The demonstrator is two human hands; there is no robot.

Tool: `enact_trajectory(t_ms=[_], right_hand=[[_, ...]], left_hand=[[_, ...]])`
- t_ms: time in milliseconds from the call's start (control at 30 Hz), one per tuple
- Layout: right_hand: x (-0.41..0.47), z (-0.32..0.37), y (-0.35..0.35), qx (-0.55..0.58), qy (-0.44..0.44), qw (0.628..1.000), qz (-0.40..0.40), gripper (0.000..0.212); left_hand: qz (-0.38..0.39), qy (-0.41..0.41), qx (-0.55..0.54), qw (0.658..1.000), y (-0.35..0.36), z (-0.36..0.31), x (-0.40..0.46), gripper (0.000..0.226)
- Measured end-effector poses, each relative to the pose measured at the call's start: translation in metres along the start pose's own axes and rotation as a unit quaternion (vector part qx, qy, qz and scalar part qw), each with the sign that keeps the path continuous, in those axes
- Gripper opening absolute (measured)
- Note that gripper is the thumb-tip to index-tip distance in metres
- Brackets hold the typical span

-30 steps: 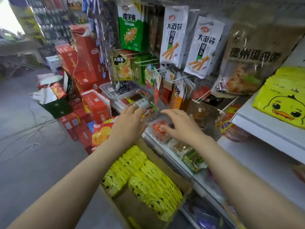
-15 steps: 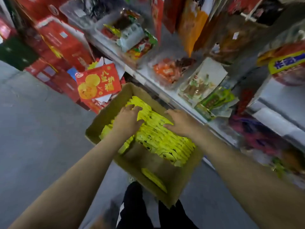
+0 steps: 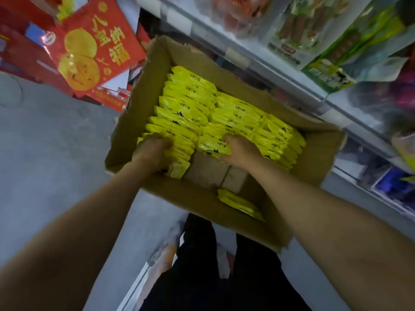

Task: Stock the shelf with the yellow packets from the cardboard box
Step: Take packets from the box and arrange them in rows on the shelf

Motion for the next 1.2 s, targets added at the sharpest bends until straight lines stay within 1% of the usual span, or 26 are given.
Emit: enact_trajectory(t_ms=[67, 167, 333, 400, 467, 567, 700, 833, 900, 967, 1033, 1100, 1133, 1200], right_hand=[[0.010, 0.000, 0.009, -0.007, 0.007, 1.000, -0.018, 0.066], [0.017, 0.002, 0.017, -0.035, 0.009, 0.998, -0.048, 0.065], [0.023, 0.010, 0.022, -0.129, 0.030, 0.987, -0.094, 0.073], [0.026, 0.011, 0.022, -0.147, 0.035, 0.982, -0.111, 0.069], [0.028, 0.009, 0.022, -0.141, 0.040, 0.983, -0.112, 0.057], [0.027, -0.003, 0.023, -0.086, 0.054, 0.990, -0.095, 0.039], [0.012, -0.025, 0.012, 0.059, 0.091, 0.990, -0.088, 0.031], [-0.011, -0.040, -0.009, 0.182, 0.094, 0.976, -0.074, 0.028], [-0.021, -0.045, -0.019, 0.224, 0.083, 0.968, -0.069, 0.027], [-0.034, -0.049, -0.032, 0.268, 0.083, 0.957, -0.078, 0.026], [-0.049, -0.057, -0.044, 0.316, 0.090, 0.939, -0.100, 0.028], [-0.066, -0.063, -0.056, 0.373, 0.090, 0.916, -0.117, 0.032], [-0.075, -0.063, -0.062, 0.399, 0.083, 0.905, -0.120, 0.031], [-0.092, -0.063, -0.074, 0.442, 0.069, 0.886, -0.125, 0.022]], left_hand=[[0.003, 0.025, -0.005, 1.000, 0.001, 0.008, 0.005, 0.053], [-0.021, 0.056, -0.013, 0.998, -0.004, 0.018, 0.011, 0.047], [-0.013, 0.108, -0.010, 0.994, -0.007, 0.022, 0.011, 0.049], [-0.013, 0.116, 0.001, 0.993, -0.005, 0.022, 0.011, 0.049], [-0.024, 0.119, 0.009, 0.993, -0.006, 0.020, 0.012, 0.045], [-0.013, 0.100, 0.001, 0.995, -0.003, 0.021, 0.017, 0.036], [0.060, 0.061, -0.078, 0.993, 0.008, 0.026, 0.021, 0.031], [0.103, 0.082, -0.080, 0.988, 0.011, 0.008, 0.012, 0.030], [0.093, 0.103, -0.088, 0.986, 0.000, -0.006, 0.003, 0.022], [0.076, 0.107, -0.129, 0.983, -0.011, -0.015, -0.004, 0.014], [0.063, 0.114, -0.195, 0.972, -0.022, -0.025, -0.012, 0.022], [0.062, 0.130, -0.250, 0.958, -0.035, -0.038, -0.023, 0.023], [0.062, 0.135, -0.274, 0.950, -0.042, -0.044, -0.029, 0.023], [0.067, 0.133, -0.312, 0.939, -0.056, -0.059, -0.044, 0.023]])
Point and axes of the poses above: each hand's wrist, its own x-axis towards the middle knuckle, its own y-axis out of the palm, z = x × y, the point moved 9 cm from there along x, towards the middle knuckle, and after that the axes turned 9 degrees about x, right-handed, at the moved point
